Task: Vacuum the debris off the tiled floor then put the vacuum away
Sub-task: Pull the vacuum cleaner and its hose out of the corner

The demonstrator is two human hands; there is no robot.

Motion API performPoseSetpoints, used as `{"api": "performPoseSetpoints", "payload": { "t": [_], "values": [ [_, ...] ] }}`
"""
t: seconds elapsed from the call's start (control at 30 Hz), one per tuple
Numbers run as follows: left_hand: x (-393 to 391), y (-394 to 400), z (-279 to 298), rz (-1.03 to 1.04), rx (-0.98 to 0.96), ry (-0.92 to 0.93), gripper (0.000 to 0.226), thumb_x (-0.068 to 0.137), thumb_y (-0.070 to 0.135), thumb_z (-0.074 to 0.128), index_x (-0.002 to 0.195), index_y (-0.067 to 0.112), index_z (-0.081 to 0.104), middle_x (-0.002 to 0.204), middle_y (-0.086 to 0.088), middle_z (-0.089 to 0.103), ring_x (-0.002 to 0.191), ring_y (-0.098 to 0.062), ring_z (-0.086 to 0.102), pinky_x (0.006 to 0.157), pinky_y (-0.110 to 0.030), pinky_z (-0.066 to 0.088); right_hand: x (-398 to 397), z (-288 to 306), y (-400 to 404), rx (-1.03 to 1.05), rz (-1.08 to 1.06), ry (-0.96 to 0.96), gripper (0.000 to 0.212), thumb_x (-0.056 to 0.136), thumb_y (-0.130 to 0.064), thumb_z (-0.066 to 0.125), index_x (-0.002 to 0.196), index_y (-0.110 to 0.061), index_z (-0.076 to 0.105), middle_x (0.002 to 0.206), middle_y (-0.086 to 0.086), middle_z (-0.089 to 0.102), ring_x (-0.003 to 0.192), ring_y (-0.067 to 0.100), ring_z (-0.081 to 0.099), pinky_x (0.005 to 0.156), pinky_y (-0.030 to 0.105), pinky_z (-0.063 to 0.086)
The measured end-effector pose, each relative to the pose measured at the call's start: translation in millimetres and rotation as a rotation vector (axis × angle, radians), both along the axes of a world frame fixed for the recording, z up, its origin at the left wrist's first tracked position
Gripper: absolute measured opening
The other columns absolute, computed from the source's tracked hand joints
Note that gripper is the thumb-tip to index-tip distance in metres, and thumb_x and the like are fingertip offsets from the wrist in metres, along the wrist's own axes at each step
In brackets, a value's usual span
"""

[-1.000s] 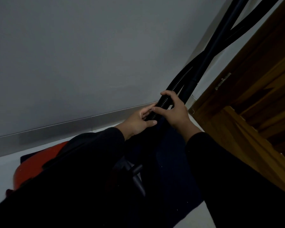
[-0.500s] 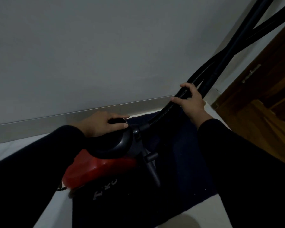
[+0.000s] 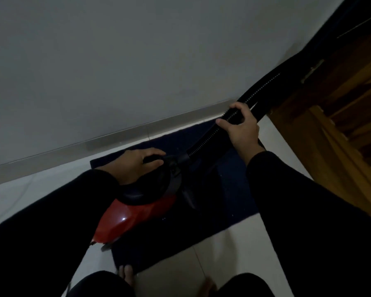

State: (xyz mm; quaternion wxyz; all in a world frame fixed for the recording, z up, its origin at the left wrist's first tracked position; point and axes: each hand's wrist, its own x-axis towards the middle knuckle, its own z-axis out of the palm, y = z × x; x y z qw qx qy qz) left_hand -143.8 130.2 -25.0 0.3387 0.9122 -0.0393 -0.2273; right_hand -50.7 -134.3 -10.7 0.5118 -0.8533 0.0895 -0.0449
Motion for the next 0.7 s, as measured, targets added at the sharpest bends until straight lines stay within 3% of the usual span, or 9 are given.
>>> {"api": "performPoseSetpoints", "payload": {
  "t": [0.07,0.17,0.37,0.47,0.7],
  "values": [
    [-9.1,-6.0,21.7,0.001,-0.006,0.038,0.035,0.092,0.042,0.05,0.128,0.038,0.051,0.112,0.003,0.063,0.091,-0.012,0.057,0.076,-0.016,0.039,-9.9,21.9,-8.9,0.039,0.002,0.011,0.039,0.073,-0.017,0.083,0.1,-0.029,0.059,0.091,-0.01,0.058,0.084,0.005,0.057,0.075,0.015,0.053],
    [-26.5,-17.3,65.3,-0.008,-0.023,0.08,0.037,0.093,0.043,0.047,0.13,0.039,0.047,0.12,-0.003,0.064,0.103,-0.02,0.061,0.085,-0.023,0.044,-25.9,65.0,-20.7,0.07,-0.008,0.038,0.039,0.074,-0.01,0.082,0.102,-0.024,0.059,0.087,-0.011,0.056,0.077,-0.001,0.055,0.062,0.009,0.049],
    [-69.6,-32.6,163.5,-0.039,-0.034,0.117,0.039,0.096,0.04,0.044,0.135,0.035,0.043,0.119,-0.006,0.063,0.099,-0.021,0.062,0.081,-0.024,0.047,-70.3,152.6,-36.8,0.127,-0.04,0.113,0.041,0.073,-0.012,0.082,0.101,-0.03,0.06,0.092,-0.008,0.059,0.086,0.009,0.06,0.074,0.029,0.058],
    [-91.5,-29.6,202.4,-0.077,-0.047,0.125,0.038,0.096,0.04,0.044,0.134,0.036,0.044,0.118,-0.007,0.064,0.097,-0.022,0.063,0.084,-0.03,0.051,-100.5,191.8,-37.6,0.14,-0.084,0.138,0.041,0.073,-0.012,0.083,0.1,-0.033,0.061,0.096,-0.006,0.06,0.093,0.015,0.062,0.077,0.032,0.059],
    [-172.0,-3.3,262.5,-0.198,-0.052,0.069,0.039,0.095,0.04,0.045,0.133,0.034,0.044,0.12,-0.002,0.064,0.101,-0.017,0.062,0.083,-0.022,0.043,-209.1,265.5,-18.4,0.13,-0.191,0.146,0.042,0.072,-0.013,0.082,0.093,-0.043,0.061,0.11,0.005,0.062,0.103,0.024,0.063,0.083,0.045,0.059]
  ]
}}
